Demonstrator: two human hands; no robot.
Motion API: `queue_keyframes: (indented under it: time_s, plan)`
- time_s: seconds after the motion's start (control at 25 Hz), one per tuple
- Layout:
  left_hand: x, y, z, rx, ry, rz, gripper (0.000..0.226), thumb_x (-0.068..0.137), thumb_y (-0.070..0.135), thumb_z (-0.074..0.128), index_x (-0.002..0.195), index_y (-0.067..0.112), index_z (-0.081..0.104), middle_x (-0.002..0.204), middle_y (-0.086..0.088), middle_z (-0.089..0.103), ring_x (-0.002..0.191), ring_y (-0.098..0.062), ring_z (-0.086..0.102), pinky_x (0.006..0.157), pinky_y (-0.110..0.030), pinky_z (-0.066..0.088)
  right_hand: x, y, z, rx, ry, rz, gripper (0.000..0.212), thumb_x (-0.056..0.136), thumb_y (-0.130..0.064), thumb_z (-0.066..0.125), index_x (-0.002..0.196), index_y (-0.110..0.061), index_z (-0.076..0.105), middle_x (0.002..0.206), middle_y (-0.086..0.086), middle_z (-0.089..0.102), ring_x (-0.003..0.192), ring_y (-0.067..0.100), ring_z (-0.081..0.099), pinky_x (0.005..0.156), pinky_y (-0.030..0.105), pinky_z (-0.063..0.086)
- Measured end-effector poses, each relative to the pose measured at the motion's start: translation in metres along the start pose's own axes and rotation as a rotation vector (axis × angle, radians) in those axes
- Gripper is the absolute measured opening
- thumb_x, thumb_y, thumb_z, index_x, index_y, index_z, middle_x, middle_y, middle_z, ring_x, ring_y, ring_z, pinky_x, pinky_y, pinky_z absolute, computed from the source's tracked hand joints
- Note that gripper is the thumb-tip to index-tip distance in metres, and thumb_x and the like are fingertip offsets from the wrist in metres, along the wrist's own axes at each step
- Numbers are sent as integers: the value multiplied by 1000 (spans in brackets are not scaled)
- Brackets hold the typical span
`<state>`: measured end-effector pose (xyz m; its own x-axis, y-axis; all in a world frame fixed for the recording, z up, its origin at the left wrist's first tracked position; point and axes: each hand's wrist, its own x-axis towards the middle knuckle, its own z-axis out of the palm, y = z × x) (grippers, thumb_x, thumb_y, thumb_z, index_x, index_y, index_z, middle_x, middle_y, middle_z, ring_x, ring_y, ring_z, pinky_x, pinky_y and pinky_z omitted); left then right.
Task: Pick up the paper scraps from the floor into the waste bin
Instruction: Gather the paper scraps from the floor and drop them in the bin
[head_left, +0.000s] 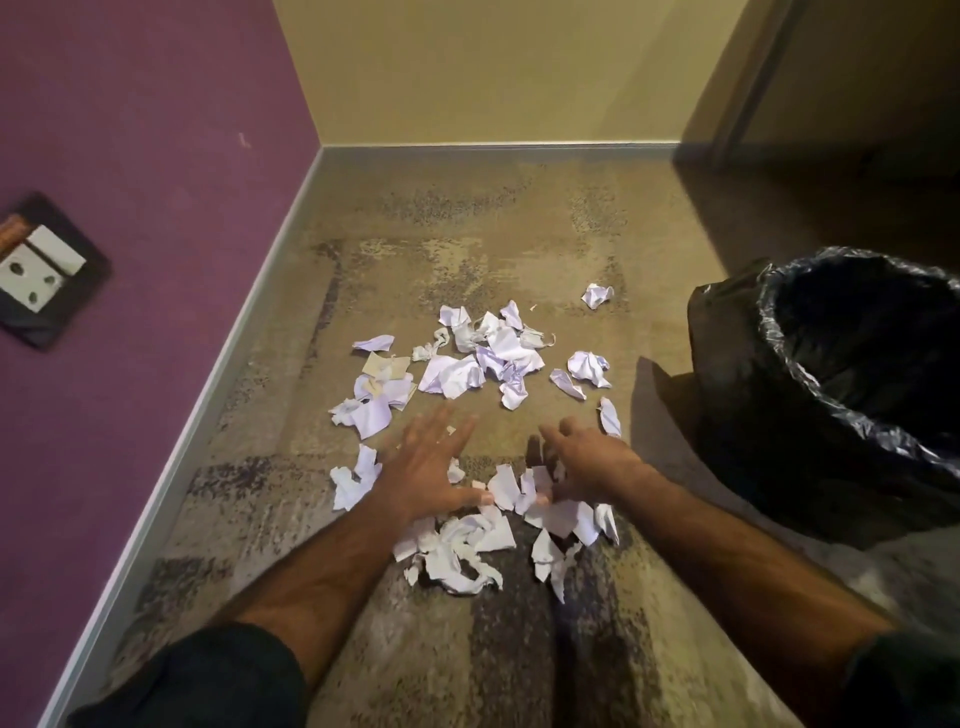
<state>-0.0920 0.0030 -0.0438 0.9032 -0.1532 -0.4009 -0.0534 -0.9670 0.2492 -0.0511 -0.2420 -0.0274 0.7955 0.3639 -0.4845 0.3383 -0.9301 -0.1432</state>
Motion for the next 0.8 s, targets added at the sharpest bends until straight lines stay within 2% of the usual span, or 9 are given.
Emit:
queue_keyframes:
  time_s: [0.16,0.28,0.44,0.56,0.68,0.8]
  plan:
    - [-17,-21,10,15,-85,-110,124,46,106,41,151,60,-6,165,14,-25,155,-32,-7,113,-76,7,-9,4,7,-72,-91,-16,125,51,-69,85,150,-27,22,138,7,41,117,29,52,85,41,54]
    - [-20,-24,11,-30,-121,-136,129,37,111,35,149,63,-5,167,13,-19,155,-34,-3,112,-75,14,-12,1,12,-76,-194,10,144,42,-71,87,155,-27,9,150,10,31,126,36,49,94,48,54]
    - [-25,-18,13,-6,-159,-85,138,37,110,40,155,52,-2,169,11,-5,155,-29,1,115,-65,23,-17,-5,22,-8,-268,-6,155,42,-61,93,156,-33,-9,165,8,4,144,43,30,111,56,40]
    - [-33,-17,15,69,-157,32,142,39,108,47,157,44,3,170,9,0,155,-26,3,115,-61,28,-19,-12,27,-8,-258,-56,159,41,-59,94,154,-30,-14,166,8,-5,146,41,27,113,53,37]
    - [-41,-15,20,159,-190,125,143,45,99,60,158,39,-3,169,7,-4,154,-28,5,114,-60,32,-20,-26,35,-17,-201,-104,152,45,-54,94,156,-24,-6,166,9,-4,145,40,29,112,49,38]
    - [-44,-10,22,187,-169,168,137,58,80,75,159,32,-4,169,2,-2,154,-28,6,112,-57,36,-20,-42,44,22,-136,-130,140,52,-47,94,156,-20,5,163,11,5,140,38,36,110,46,41]
